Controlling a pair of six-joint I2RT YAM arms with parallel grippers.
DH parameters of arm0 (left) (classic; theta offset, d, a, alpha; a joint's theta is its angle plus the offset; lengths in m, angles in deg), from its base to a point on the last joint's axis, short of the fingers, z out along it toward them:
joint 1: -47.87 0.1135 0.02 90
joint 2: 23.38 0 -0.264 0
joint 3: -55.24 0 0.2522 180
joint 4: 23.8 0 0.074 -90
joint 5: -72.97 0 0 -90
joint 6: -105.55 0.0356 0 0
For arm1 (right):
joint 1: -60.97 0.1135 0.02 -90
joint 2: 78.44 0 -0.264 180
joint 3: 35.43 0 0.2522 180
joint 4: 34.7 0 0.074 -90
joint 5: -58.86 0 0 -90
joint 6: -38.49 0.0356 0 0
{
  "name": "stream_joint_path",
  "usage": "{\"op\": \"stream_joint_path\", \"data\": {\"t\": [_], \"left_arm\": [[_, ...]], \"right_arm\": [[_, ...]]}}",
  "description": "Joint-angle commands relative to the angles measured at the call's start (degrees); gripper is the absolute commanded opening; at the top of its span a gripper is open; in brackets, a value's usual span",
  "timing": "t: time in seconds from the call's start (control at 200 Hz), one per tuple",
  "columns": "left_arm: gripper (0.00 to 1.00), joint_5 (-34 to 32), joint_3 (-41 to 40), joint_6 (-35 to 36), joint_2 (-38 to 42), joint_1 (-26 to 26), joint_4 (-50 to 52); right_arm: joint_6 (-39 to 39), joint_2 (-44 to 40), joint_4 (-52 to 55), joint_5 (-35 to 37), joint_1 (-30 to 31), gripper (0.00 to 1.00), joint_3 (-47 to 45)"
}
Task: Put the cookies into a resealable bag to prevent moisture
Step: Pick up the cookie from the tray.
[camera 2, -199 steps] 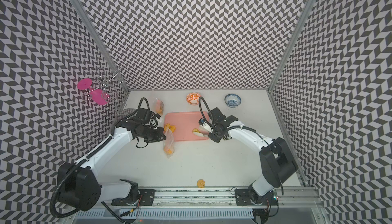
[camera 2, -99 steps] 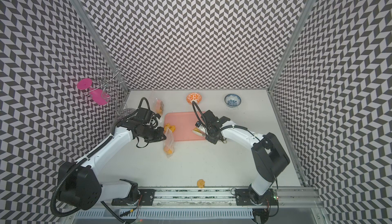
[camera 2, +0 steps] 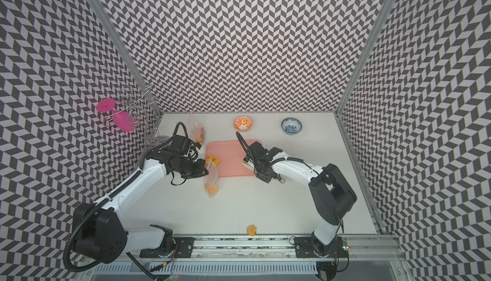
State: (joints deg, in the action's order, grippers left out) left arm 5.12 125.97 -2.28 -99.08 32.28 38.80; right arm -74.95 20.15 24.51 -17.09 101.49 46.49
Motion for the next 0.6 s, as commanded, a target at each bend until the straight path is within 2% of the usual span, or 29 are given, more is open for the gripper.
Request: {"op": "stream_joint_path", "data": {"t": [0.0,0.125,0.316,0.441,0.596], "left_arm": [[0.00,-0.5,-0.7,0.4,0.6,0.2,-1.3],[0.00,-0.3,-0.7,0.3,0.5,0.2,-1.5],[0.00,-0.3,-0.5,0.4,0.4,0.2,-1.6],[0.00,-0.1,0.0,0.3,-0.1,0.2,-1.8],[0.00,0.2,0.6,0.5,-1.0,0.3,-2.3]], "right_arm": [[1.3,-0.5,-0.3,4.0,0.6,0.36,2.1],[2.1,-1.4,-1.2,4.1,0.7,0.33,2.2],[3.0,-4.6,-4.1,-0.8,0.4,0.32,1.9],[4.1,-7.5,-6.3,-5.4,-0.3,0.31,0.9],[6.0,-12.5,-9.0,-14.7,-2.0,0.31,-0.8]]}}
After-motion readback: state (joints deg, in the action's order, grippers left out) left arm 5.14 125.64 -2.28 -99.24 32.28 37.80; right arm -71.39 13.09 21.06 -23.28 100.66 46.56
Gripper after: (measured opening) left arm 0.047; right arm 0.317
